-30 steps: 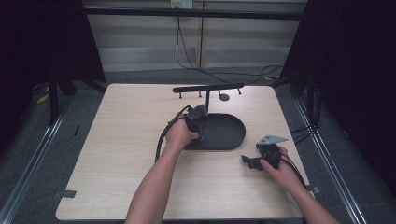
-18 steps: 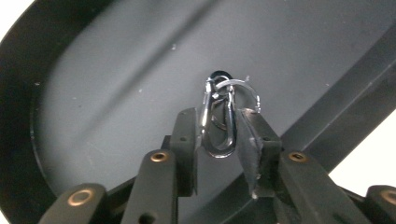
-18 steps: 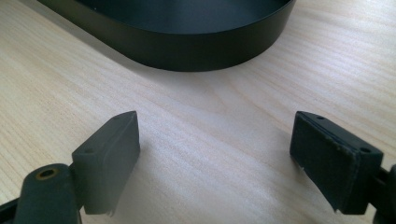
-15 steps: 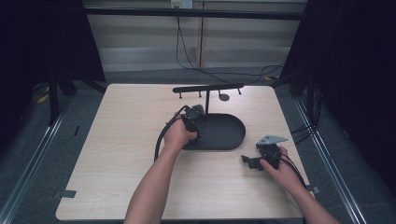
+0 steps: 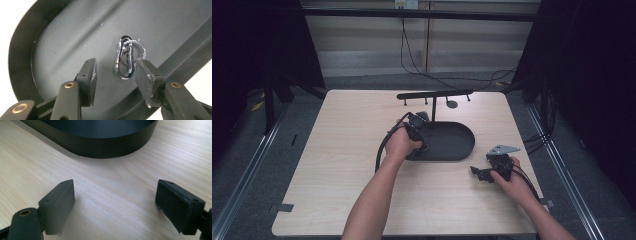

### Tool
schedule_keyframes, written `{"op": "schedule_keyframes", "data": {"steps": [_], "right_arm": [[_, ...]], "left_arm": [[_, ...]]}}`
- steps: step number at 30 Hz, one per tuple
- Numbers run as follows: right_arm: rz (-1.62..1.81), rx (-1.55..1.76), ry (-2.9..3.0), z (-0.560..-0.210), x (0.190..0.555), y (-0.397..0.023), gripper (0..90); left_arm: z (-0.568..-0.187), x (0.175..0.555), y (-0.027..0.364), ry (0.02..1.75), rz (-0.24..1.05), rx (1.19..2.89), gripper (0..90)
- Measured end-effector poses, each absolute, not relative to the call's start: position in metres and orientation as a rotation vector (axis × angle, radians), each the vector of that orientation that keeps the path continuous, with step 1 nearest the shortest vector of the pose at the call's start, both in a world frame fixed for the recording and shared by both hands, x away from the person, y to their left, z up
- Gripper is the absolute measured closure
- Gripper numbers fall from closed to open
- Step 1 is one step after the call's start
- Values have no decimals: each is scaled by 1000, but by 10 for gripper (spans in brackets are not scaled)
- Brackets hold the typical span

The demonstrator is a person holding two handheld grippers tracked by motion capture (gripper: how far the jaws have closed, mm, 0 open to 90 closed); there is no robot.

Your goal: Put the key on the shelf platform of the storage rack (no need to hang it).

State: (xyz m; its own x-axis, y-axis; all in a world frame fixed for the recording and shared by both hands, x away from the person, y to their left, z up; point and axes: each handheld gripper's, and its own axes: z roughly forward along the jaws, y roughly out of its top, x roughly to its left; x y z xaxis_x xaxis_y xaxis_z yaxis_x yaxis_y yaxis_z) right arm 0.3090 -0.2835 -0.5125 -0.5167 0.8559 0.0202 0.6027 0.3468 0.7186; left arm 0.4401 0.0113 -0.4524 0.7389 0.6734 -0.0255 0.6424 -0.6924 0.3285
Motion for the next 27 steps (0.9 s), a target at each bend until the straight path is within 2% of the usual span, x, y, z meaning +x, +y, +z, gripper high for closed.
{"op": "schedule_keyframes", "data": {"steps": [27], "right_arm": [[973, 1289, 2252, -513, 309, -283, 157]], "left_arm": [[-431, 426, 25, 995, 81, 2598, 370]]}}
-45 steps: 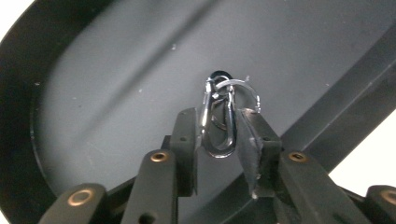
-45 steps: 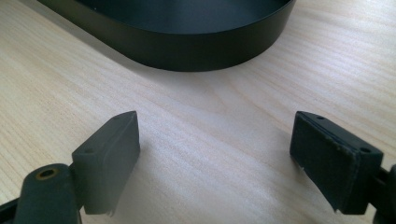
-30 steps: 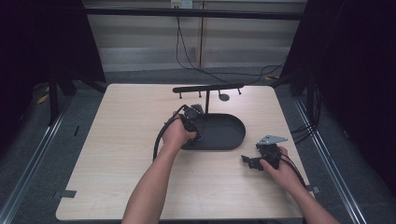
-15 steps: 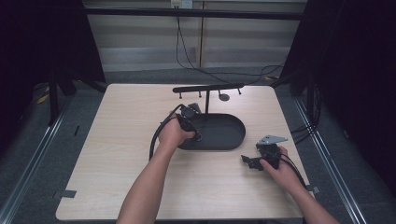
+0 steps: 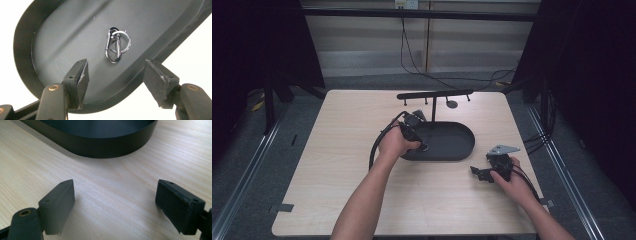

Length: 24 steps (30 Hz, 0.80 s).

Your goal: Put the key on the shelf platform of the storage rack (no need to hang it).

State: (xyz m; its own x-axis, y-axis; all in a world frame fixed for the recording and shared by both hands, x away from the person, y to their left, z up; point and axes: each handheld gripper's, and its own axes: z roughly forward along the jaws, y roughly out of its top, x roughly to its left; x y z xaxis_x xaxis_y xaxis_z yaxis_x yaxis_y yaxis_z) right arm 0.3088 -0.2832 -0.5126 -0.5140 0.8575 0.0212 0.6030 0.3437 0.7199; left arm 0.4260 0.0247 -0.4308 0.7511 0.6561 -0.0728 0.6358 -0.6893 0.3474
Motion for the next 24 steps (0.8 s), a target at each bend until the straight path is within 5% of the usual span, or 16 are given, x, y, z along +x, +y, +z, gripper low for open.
{"op": "schedule_keyframes", "data": {"steps": [24], "right_arm": [[970, 1294, 2242, -513, 308, -283, 157]], "left_arm": [[-418, 413, 51, 1009, 85, 2544, 316]]}}
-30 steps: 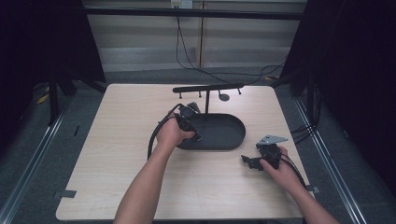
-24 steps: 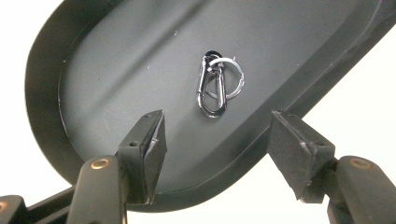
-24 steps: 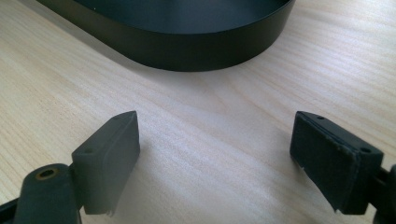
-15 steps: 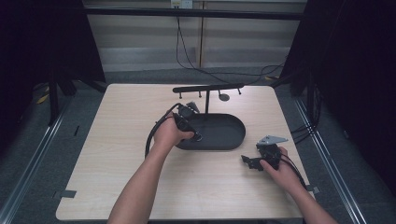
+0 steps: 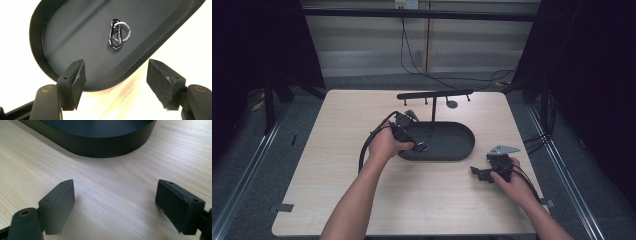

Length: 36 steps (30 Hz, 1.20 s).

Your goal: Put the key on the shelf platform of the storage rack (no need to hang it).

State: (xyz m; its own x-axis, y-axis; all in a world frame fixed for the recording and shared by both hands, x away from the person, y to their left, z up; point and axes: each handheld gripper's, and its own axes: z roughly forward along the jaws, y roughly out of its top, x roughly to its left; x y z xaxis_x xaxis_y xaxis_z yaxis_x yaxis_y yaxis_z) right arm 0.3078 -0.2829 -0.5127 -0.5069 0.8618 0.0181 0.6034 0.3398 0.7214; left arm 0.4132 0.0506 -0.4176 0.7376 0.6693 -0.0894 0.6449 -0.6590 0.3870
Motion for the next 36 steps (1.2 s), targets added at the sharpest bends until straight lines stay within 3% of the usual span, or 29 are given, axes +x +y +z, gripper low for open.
{"op": "schedule_keyframes", "data": {"steps": [36], "right_arm": [[966, 1299, 2239, -513, 307, -283, 157]], "left_arm": [[-422, 394, 105, 1068, 93, 2486, 312]]}}
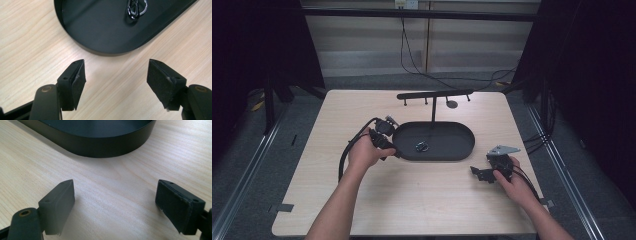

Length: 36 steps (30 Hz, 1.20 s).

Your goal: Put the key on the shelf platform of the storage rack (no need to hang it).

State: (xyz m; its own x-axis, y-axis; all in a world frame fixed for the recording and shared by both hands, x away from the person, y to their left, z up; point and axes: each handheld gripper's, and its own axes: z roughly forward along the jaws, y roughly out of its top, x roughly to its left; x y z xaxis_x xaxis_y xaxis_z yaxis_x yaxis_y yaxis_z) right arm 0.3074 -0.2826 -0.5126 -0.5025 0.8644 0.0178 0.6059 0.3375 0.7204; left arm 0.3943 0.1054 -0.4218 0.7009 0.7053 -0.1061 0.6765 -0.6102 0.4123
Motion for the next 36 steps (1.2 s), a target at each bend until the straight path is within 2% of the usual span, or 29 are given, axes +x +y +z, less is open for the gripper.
{"op": "schedule_keyframes", "data": {"steps": [36], "right_arm": [[964, 1301, 2238, -513, 307, -283, 157]], "left_arm": [[-437, 377, 155, 1123, 94, 2453, 302]]}}
